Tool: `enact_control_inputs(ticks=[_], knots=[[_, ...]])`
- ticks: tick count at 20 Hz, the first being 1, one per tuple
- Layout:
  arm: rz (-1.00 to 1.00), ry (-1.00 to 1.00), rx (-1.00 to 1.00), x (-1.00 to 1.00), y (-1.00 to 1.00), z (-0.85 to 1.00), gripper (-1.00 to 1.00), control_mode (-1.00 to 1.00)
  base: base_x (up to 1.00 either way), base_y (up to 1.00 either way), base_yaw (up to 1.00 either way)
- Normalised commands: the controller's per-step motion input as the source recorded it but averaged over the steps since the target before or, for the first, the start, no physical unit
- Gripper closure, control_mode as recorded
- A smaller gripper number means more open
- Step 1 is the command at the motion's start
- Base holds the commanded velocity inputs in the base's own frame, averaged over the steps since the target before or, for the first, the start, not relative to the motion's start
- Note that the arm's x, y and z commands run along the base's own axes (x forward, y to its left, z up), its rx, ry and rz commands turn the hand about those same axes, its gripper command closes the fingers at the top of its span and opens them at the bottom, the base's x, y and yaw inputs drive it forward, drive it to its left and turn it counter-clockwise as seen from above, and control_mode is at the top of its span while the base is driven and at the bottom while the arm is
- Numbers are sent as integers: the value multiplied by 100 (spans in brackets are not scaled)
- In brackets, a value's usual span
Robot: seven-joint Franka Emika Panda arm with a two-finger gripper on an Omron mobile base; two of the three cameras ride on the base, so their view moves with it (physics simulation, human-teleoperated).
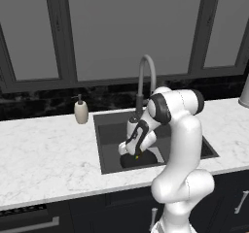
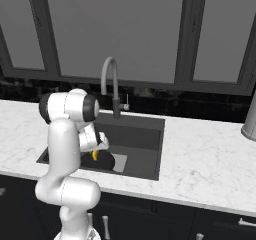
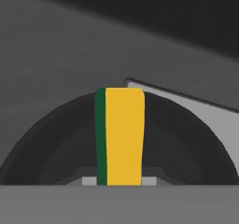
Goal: Pick the pan and sponge and place them into the sink. Then turn on the water.
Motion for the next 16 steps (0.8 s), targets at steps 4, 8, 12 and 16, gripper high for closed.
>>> enact_control_inputs(ticks=[4,8,12,16], knots=[[0,0,0,2,0,-6,-100,-100,0,0,0],[0,0,0,-3,4,3,-100,-100,0,0,0],[0,-8,0,-11,1,41,-100,-100,0,0,0],[0,-9,0,-12,0,73,-100,-100,0,0,0]])
